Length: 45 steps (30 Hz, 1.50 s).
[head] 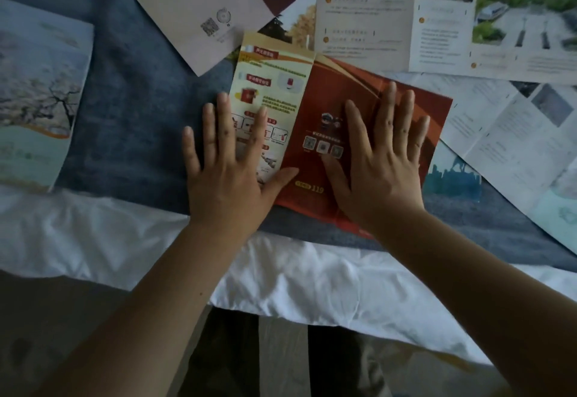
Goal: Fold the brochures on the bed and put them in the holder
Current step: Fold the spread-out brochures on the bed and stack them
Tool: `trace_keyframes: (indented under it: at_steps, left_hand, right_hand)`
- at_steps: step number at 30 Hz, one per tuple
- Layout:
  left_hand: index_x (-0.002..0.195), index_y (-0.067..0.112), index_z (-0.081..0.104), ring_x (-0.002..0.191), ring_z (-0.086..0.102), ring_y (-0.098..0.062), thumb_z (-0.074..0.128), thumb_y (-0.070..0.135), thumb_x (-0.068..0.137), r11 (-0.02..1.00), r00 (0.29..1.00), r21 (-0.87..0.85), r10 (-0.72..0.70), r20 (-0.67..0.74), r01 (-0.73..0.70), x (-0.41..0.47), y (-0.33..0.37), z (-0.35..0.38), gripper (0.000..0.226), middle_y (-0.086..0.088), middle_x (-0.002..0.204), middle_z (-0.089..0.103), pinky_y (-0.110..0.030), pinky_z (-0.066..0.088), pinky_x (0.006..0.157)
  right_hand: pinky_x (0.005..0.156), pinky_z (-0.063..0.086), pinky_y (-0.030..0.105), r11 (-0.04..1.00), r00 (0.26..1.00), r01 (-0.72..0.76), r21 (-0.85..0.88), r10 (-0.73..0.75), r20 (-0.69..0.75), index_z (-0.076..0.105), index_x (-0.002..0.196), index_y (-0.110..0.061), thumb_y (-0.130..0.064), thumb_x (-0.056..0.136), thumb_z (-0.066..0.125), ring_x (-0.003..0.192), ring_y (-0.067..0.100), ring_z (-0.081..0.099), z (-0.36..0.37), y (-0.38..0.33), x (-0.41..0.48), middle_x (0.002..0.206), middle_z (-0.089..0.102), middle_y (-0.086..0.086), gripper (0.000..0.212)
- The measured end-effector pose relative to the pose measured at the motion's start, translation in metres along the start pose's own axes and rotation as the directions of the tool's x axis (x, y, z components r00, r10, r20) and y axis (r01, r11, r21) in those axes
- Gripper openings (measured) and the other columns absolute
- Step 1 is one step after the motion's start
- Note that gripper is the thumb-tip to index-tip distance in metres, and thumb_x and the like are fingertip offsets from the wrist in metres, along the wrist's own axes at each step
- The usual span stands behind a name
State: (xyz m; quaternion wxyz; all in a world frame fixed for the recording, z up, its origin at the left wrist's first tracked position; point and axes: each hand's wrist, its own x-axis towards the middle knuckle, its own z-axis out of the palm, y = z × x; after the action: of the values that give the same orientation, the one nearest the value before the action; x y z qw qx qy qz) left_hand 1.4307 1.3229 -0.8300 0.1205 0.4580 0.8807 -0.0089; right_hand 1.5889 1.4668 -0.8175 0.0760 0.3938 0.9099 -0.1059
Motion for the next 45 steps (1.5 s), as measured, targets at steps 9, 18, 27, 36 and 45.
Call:
trace_keyframes:
  at_steps: [9,18,27,36,45]
  left_hand:
    - [0.162,0.031,0.026,0.157,-0.002,-0.041,0.05,0.039,0.105,0.998,0.992,-0.036,0.04,-0.122,-0.045,0.035,-0.049,-0.029,0.062,-0.013,0.172,-0.002,-0.06,-0.001,0.124]
    - [0.165,0.025,0.0,0.159,-0.012,-0.028,0.025,0.102,0.073,0.988,0.984,-0.077,0.142,0.11,-0.134,0.014,-0.033,-0.024,0.123,-0.008,0.172,-0.013,-0.056,0.001,0.127]
    - [0.165,0.019,0.015,0.159,0.003,-0.032,0.041,0.105,0.062,0.977,0.988,-0.161,0.147,0.046,-0.138,0.023,-0.043,-0.015,0.136,-0.007,0.173,0.006,-0.052,0.008,0.129]
    - [0.149,0.026,0.052,0.147,0.04,-0.03,0.05,0.088,0.082,0.984,0.99,-0.118,0.129,-0.056,-0.135,0.014,-0.039,-0.027,0.092,-0.003,0.159,0.045,-0.051,0.027,0.12]
    - [0.112,0.011,0.073,0.071,0.073,-0.028,0.062,0.028,0.1,0.966,0.983,-0.208,0.13,-0.132,-0.155,0.008,-0.023,-0.073,0.024,-0.006,0.089,0.077,-0.029,0.042,0.061]
  right_hand:
    - [0.123,-0.018,0.053,0.97,0.962,0.239,-0.049,-0.23,0.144,0.022,0.163,-0.025,-0.069,0.101,0.025,0.156,0.033,-0.018,-0.025,-0.032,0.045,0.173,-0.006,0.007,0.077]
    - [0.124,-0.014,0.046,0.905,0.888,0.426,-0.001,-0.418,0.19,0.018,0.163,-0.019,-0.072,0.09,0.051,0.157,0.032,-0.014,-0.02,-0.037,0.043,0.172,-0.007,0.011,0.097]
    - [0.12,-0.01,0.069,0.882,0.853,0.468,-0.058,-0.434,0.289,0.0,0.165,-0.034,-0.087,0.067,0.032,0.159,0.029,-0.01,-0.021,-0.024,0.07,0.173,-0.006,0.004,0.116]
    - [0.122,0.003,0.07,0.881,0.866,0.467,0.071,-0.472,0.165,0.046,0.154,-0.025,-0.068,0.081,0.055,0.152,0.036,0.03,-0.03,-0.016,0.057,0.16,0.043,0.007,0.085]
    - [0.121,0.006,0.071,0.904,0.892,0.419,-0.089,-0.428,-0.144,0.053,0.144,-0.02,-0.03,0.084,0.079,0.138,0.046,0.044,-0.054,-0.035,0.036,0.139,0.058,0.018,0.066]
